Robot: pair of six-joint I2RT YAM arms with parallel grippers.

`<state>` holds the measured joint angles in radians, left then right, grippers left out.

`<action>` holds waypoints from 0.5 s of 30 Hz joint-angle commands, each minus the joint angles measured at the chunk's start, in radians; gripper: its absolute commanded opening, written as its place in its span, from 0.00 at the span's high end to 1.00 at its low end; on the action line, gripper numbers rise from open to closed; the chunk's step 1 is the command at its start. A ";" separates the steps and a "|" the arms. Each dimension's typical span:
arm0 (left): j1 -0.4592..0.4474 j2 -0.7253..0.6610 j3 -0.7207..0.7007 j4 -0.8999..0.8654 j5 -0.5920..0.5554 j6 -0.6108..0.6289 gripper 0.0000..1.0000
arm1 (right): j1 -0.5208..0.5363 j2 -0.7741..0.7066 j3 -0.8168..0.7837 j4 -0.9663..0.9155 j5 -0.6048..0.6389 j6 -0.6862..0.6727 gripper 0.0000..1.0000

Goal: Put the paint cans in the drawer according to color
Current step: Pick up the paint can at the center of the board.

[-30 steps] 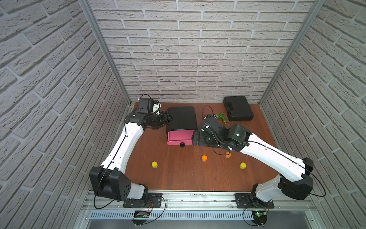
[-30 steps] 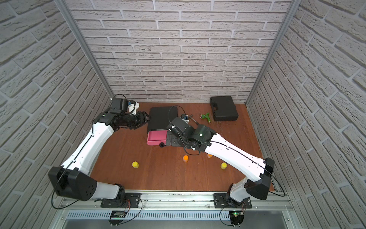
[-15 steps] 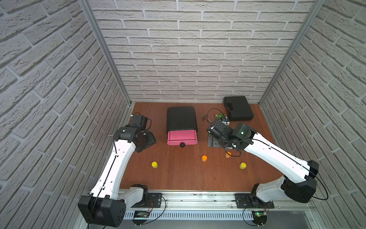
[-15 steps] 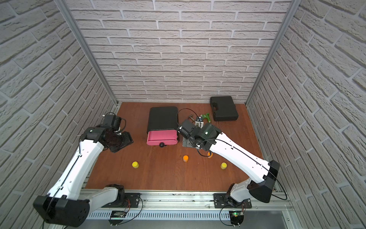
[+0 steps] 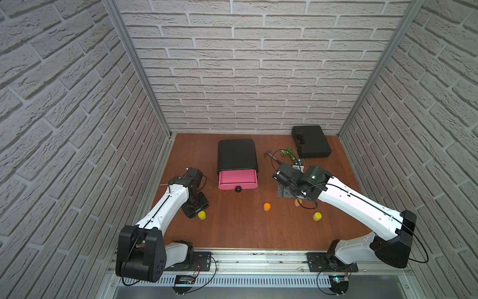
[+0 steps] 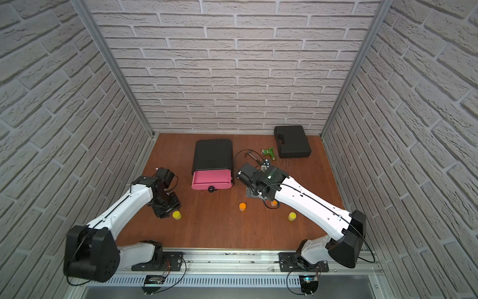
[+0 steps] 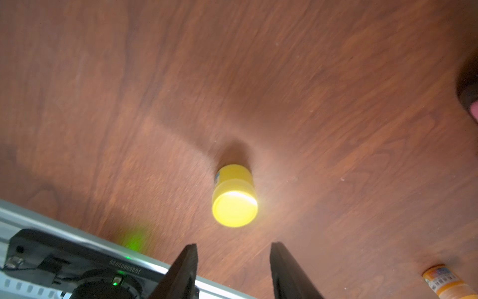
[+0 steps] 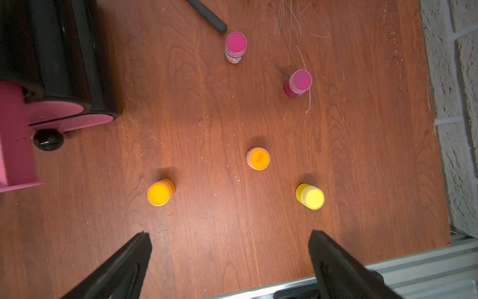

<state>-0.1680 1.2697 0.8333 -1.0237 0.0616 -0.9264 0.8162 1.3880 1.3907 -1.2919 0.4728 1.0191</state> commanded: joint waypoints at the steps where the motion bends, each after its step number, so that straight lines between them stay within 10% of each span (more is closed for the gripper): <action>1: -0.012 0.029 -0.018 0.056 0.006 -0.024 0.48 | -0.006 -0.053 -0.024 0.029 0.009 0.028 0.00; 15: -0.016 0.080 -0.071 0.098 0.001 -0.015 0.46 | -0.018 -0.086 -0.042 0.055 0.014 0.033 0.00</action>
<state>-0.1799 1.3376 0.7856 -0.9394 0.0631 -0.9401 0.8028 1.3312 1.3628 -1.2522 0.4725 1.0382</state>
